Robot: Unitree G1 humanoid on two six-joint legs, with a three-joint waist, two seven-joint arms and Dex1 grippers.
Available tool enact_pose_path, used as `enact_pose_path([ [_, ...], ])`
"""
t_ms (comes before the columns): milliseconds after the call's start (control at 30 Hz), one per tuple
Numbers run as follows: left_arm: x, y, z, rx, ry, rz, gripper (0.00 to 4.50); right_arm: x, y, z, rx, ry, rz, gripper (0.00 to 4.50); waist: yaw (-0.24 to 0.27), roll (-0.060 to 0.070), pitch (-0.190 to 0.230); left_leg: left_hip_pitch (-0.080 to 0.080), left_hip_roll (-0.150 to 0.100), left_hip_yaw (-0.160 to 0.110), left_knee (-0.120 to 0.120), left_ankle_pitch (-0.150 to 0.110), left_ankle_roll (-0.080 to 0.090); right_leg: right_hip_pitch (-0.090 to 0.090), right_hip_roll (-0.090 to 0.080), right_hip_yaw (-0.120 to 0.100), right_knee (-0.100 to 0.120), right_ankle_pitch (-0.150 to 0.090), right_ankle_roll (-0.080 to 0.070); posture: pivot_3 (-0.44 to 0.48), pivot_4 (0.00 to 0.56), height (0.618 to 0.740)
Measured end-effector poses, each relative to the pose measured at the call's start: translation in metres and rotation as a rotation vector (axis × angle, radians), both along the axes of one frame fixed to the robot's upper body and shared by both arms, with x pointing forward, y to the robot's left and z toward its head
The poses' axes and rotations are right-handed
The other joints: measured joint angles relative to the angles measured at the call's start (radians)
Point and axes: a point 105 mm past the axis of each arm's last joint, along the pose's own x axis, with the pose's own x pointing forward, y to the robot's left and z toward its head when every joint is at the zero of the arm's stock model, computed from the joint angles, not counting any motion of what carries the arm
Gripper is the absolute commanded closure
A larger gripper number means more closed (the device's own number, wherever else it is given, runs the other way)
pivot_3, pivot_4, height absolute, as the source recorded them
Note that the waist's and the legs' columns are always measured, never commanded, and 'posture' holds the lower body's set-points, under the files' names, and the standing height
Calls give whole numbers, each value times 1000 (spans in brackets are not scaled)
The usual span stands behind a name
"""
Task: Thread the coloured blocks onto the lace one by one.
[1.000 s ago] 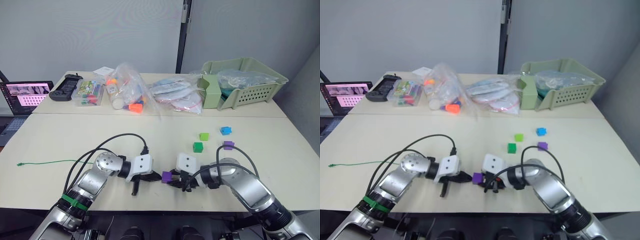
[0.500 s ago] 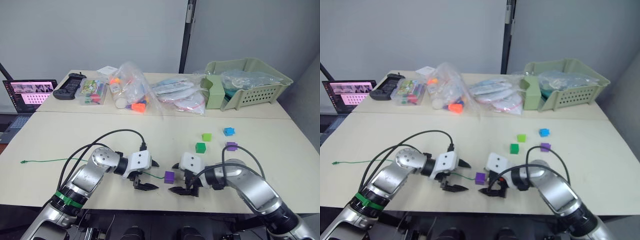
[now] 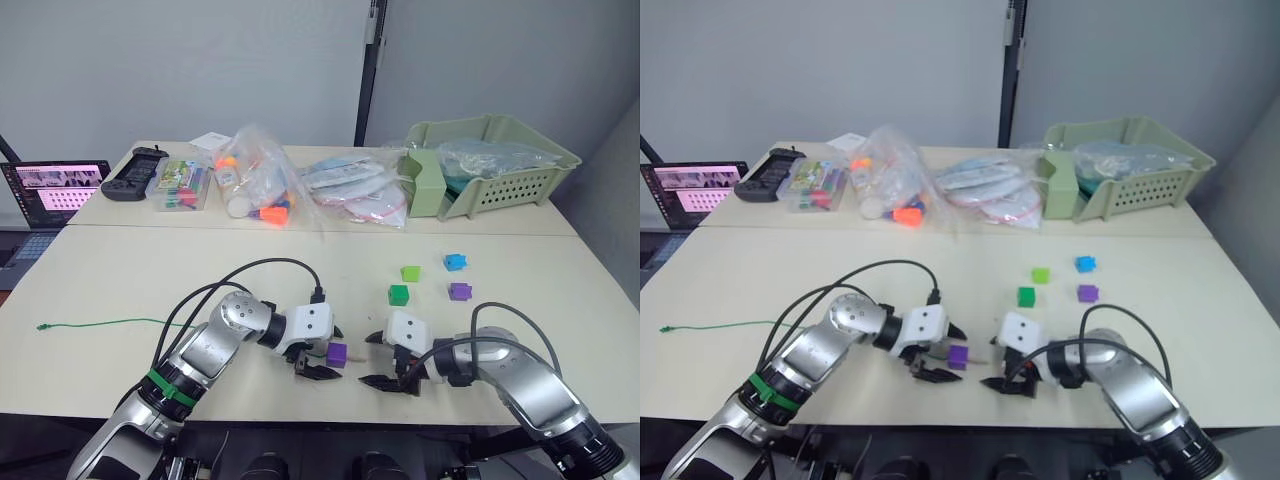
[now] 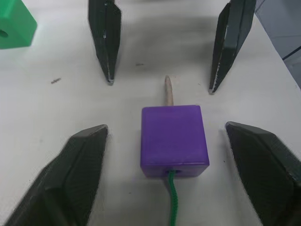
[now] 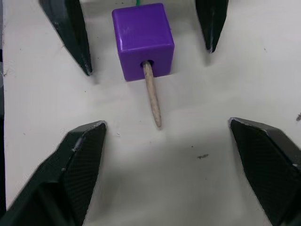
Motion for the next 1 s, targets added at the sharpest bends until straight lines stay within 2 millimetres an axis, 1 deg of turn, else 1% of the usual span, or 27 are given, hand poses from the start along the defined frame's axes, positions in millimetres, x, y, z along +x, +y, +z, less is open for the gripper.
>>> enact_pose_path([
  [33,0,0,0,1,2,1,1671,0,1,0,3,-3,4,1612,1,0,0,0,0,0,0,0,0,0,0,0,0,0,0,0,150,740],
  [133,-1,1,-2,2,10,2,2585,0,4,-1,15,-5,14,2549,3,0,0,0,0,0,0,0,0,0,0,0,0,0,0,0,150,740],
  [167,-1,1,-2,3,12,2,2965,-1,5,-1,16,-4,17,2953,3,0,0,0,0,0,0,0,0,0,0,0,0,0,0,0,150,740],
  [200,-1,1,-2,3,12,2,3227,-1,5,-1,17,-4,19,3243,3,0,0,0,0,0,0,0,0,0,0,0,0,0,0,0,150,740],
  [267,-1,1,-2,3,13,1,3295,-1,6,-1,18,-6,20,3910,3,0,0,0,0,0,0,0,0,0,0,0,0,0,0,0,150,740],
  [300,-2,1,-2,4,14,0,3295,-1,6,-1,19,-6,21,4417,3,0,0,0,0,0,0,0,0,0,0,0,0,0,0,0,150,740],
  [333,-2,1,-2,4,14,-1,3295,-1,7,-2,20,-6,23,4500,3,0,0,0,0,0,0,0,0,0,0,0,0,0,0,0,150,740],
  [633,-1,3,-2,9,7,1,3295,1,9,-2,22,-22,46,4500,2,0,0,1,0,0,0,0,0,0,0,0,0,0,0,0,150,740],
  [733,-1,9,-1,19,10,-1,3295,1,10,-2,21,-25,57,4500,0,0,0,1,0,0,0,0,0,0,0,0,0,0,0,0,150,740],
  [800,0,18,0,33,10,-1,3295,2,10,-2,19,-25,62,4500,0,0,0,1,0,0,0,0,0,0,0,0,0,0,0,0,150,740],
  [900,4,39,5,51,10,20,3295,3,10,-1,13,-33,62,4500,1,0,0,0,0,-1,0,0,0,0,0,0,0,0,0,0,150,740],
  [933,4,49,6,58,17,26,3295,3,10,0,12,-35,63,4500,0,0,0,1,1,-1,0,0,0,0,0,0,0,0,0,0,150,740],
  [1000,5,89,7,101,36,68,3295,3,10,1,8,-36,64,4500,-8,0,0,1,2,-1,-1,0,0,-1,1,0,1,0,-1,0,150,740],
])
